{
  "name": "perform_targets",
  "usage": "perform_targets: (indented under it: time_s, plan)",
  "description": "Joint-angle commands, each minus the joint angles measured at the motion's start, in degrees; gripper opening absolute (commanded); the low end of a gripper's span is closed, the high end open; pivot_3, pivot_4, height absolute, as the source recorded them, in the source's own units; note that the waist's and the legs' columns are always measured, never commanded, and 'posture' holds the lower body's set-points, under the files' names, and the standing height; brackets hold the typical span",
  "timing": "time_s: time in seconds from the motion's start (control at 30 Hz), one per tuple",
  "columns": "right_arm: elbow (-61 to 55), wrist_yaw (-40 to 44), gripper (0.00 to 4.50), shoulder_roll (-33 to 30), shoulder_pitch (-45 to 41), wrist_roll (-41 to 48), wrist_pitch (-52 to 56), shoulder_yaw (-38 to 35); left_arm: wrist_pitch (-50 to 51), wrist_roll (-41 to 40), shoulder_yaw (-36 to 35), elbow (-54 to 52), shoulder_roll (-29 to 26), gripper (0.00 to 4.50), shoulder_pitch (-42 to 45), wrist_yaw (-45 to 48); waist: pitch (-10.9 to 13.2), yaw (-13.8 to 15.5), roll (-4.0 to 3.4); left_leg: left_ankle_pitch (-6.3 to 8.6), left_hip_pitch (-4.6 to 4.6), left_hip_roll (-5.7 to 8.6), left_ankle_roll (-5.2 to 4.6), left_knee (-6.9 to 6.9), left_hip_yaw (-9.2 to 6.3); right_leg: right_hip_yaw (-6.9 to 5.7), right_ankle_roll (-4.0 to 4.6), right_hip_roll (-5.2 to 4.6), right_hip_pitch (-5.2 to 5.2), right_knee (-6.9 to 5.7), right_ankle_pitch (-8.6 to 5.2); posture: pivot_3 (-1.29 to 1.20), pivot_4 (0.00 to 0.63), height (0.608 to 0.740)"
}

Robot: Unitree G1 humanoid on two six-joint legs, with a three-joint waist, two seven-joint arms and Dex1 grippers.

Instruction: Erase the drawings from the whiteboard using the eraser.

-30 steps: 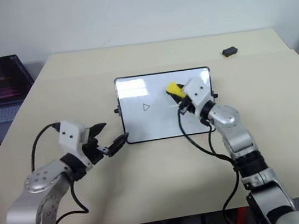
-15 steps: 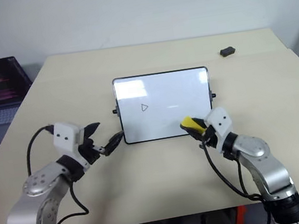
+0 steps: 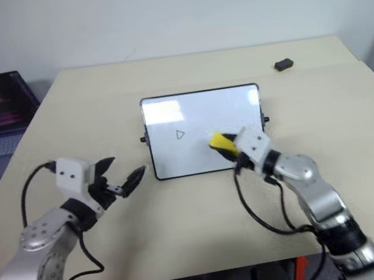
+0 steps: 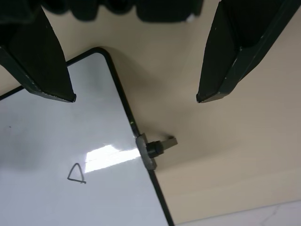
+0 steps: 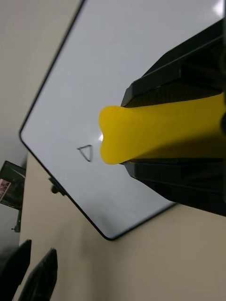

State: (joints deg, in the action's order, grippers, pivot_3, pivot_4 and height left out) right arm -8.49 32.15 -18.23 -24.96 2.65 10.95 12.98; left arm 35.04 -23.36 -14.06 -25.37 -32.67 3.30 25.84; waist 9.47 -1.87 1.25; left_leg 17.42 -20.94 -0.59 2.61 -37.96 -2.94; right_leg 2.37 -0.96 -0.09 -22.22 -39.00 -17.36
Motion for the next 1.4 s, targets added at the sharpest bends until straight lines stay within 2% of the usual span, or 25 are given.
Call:
perform_targets:
  time_s: [0.03,0.23,0.3,0.4,0.6,0.7,0.93,1.07,1.23,1.4]
  plan:
    - [8.92,-3.61,1.12,3.65,-7.87,-4.51,-6.00,1.75,0.32,-0.52,-0.93,-2.98,-1.05,4.50,0.81,0.15,0.01,0.02,0.02,0.00,0.00,-0.01,0.00,-0.01,0.00,0.00,0.00,0.00,0.00,0.02,0.00,0.00,0.150,0.740]
    - [32.64,-9.27,1.12,8.14,-20.39,-10.57,-16.77,2.86,0.20,-0.41,-0.11,-2.59,-1.66,4.50,2.03,0.87,0.01,0.20,0.05,0.00,-0.06,0.00,0.02,0.00,-0.01,-0.04,0.01,-0.05,-0.04,0.05,0.01,0.00,0.150,0.740]
    - [38.44,-10.01,1.12,9.06,-22.40,-11.75,-19.03,3.28,-0.01,-0.24,0.01,-2.37,-1.91,4.50,2.17,1.19,0.01,0.16,0.05,0.00,-0.09,0.01,0.02,0.01,0.01,-0.03,0.01,-0.07,-0.05,0.07,0.01,0.00,0.150,0.740]
    - [43.51,-6.91,1.12,9.33,-21.46,-14.55,-22.29,7.01,-0.23,-0.11,-0.08,-2.16,-2.07,4.50,2.17,1.66,-0.01,-0.03,0.07,0.00,-0.07,-0.01,0.02,0.01,0.06,0.00,0.01,-0.07,-0.05,0.05,0.01,0.00,0.150,0.740]
    - [40.72,1.95,1.12,7.65,-14.92,-17.55,-22.39,13.48,-1.04,0.16,-0.25,-1.42,-2.08,4.50,1.72,2.41,-0.05,-0.35,0.08,0.01,0.14,-0.03,-0.01,-0.01,0.03,-0.01,0.03,-0.06,0.08,-0.10,0.02,0.00,0.150,0.740]
    - [37.73,3.60,1.12,7.25,-13.48,-17.77,-20.94,14.03,-1.71,0.48,0.04,-0.63,-1.88,4.50,1.73,2.89,-0.05,-0.19,0.08,0.00,0.16,-0.01,-0.01,-0.07,-0.01,-0.04,0.05,-0.06,0.13,-0.13,0.08,0.00,0.150,0.740]
    - [31.70,-1.61,1.12,10.47,-20.60,-11.80,-22.96,5.04,-3.00,0.98,0.45,1.05,-1.79,4.50,1.98,3.74,0.06,-0.02,0.04,-0.05,0.03,-0.01,0.01,-0.10,-0.05,-0.09,0.10,-0.06,0.00,-0.12,0.18,0.00,0.150,0.740]
    - [35.32,-5.88,1.12,11.62,-25.87,-12.49,-22.17,2.30,-2.70,1.05,0.82,0.60,-1.51,4.50,2.01,3.64,0.06,-0.13,0.04,-0.04,-0.01,-0.04,0.02,0.01,-0.03,-0.08,0.12,-0.05,-0.06,-0.01,0.16,0.00,0.150,0.740]
    - [44.02,-9.62,1.12,12.56,-30.01,-16.66,-21.71,4.01,-2.21,0.82,1.02,-0.02,-1.46,4.50,2.03,3.39,0.06,-0.10,0.05,-0.02,-0.06,-0.04,0.02,0.08,0.01,-0.07,0.13,-0.06,-0.09,0.08,0.13,0.00,0.150,0.740]
    - [46.86,-6.90,1.12,12.66,-28.07,-19.13,-19.92,7.19,-1.77,0.66,1.03,-0.59,-1.52,4.50,1.99,3.20,0.05,-0.10,0.05,-0.02,-0.09,-0.04,0.01,0.06,0.03,-0.05,0.14,-0.07,-0.12,0.05,0.13,0.00,0.150,0.740]
